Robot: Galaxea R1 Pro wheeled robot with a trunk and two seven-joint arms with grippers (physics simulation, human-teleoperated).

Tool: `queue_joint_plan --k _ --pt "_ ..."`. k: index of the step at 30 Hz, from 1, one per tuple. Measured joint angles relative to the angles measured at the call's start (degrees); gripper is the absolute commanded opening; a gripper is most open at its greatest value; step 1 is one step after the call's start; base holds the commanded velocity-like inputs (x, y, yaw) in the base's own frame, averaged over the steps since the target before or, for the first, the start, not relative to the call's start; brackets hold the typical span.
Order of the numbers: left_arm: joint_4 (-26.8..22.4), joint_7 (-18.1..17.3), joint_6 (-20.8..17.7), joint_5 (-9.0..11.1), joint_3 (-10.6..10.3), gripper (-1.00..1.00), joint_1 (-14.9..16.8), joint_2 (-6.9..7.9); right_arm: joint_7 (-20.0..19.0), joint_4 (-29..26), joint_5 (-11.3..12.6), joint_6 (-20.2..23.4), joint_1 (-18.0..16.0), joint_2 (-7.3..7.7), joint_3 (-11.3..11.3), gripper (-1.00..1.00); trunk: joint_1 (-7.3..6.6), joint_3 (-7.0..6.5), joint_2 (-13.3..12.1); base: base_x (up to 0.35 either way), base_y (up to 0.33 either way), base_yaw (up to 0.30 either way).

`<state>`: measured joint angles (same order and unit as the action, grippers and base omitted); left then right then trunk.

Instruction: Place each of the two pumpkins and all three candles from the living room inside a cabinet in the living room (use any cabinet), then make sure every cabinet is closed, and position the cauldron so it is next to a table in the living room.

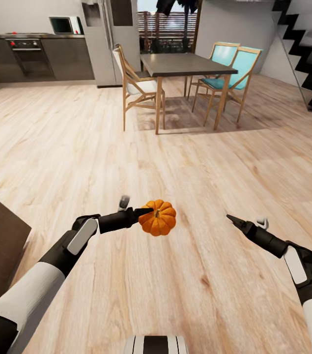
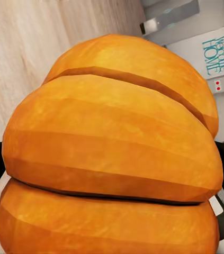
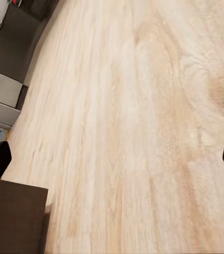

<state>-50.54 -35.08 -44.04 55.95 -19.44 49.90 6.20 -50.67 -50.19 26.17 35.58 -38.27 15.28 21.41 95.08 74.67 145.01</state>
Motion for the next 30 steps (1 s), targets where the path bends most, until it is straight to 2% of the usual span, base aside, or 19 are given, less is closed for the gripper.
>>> queue_joint_plan --k 7,9,11,14,23,30 --pt "0.0 0.0 0.0 0.0 0.1 -1.00 0.0 0.09 2.2 -0.1 -0.4 -2.4 0.0 -0.20 0.0 1.00 -0.18 -1.57 -0.1 0.000 0.000 -0.004" --pt "-0.2 -0.1 0.3 -0.2 0.1 -1.00 -0.1 0.31 2.4 0.0 -0.4 -2.5 0.0 -0.20 0.0 1.00 -0.18 -1.57 -0.1 0.000 0.000 0.000" --pt "-0.2 -0.4 1.0 0.2 0.3 -1.00 -0.2 2.51 2.5 0.1 -0.2 -2.6 0.0 -0.23 0.0 1.00 -0.18 -1.57 -0.1 -0.053 0.000 0.000" --pt "-0.2 -0.7 0.9 0.6 0.4 -1.00 -0.2 3.32 2.6 0.1 -0.1 -2.6 0.0 -0.24 0.0 1.00 -0.18 -1.57 -0.1 -0.245 0.000 0.000" --pt "-0.2 -0.8 1.0 0.4 0.4 -1.00 -0.2 3.47 2.7 0.1 -0.1 -2.6 0.0 -0.25 0.0 1.00 -0.17 -1.57 -0.1 -0.328 0.000 -0.003" --pt "-0.4 -0.9 1.1 0.3 0.4 -1.00 -0.2 3.55 2.7 1.0 0.0 -2.6 0.0 -0.26 0.1 1.00 -0.18 -1.92 -0.1 -0.228 0.000 -0.185"
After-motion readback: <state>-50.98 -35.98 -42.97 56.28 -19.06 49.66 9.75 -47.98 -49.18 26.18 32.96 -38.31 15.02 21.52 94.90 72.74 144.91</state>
